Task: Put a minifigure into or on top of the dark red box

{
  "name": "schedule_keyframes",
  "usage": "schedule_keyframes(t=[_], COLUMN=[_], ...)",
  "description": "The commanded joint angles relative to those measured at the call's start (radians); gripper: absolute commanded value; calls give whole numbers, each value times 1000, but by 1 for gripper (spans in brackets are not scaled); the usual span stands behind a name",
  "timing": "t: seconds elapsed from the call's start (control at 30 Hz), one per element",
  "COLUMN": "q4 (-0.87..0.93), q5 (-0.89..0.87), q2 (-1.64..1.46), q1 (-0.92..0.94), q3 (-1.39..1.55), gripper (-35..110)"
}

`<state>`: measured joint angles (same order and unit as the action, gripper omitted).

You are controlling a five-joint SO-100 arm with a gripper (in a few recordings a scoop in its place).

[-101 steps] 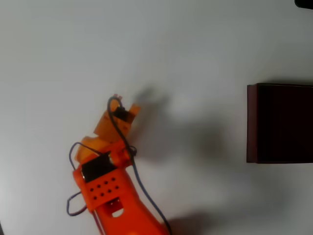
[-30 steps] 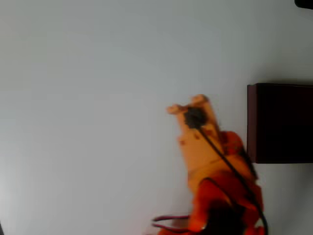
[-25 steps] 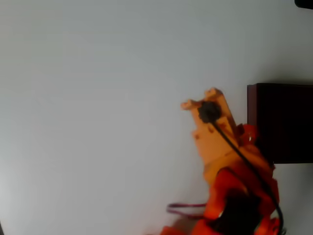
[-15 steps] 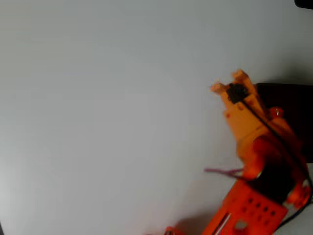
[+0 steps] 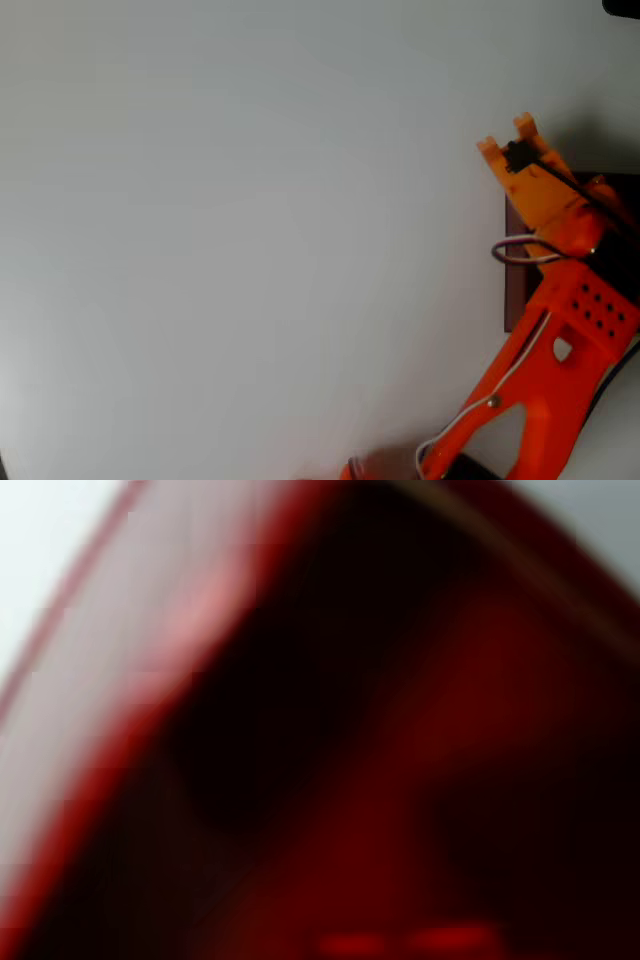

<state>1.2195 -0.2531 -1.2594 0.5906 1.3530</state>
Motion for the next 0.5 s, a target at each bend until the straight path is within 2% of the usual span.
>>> schedule_keyframes(t=[0.0,0.23,0.47], q4=[37,80,117], q5=[-9,-41,-58], q2=[9,-28,-313], q1=[20,8,-38], q3=[-69,-55,149], gripper=[8,20,17])
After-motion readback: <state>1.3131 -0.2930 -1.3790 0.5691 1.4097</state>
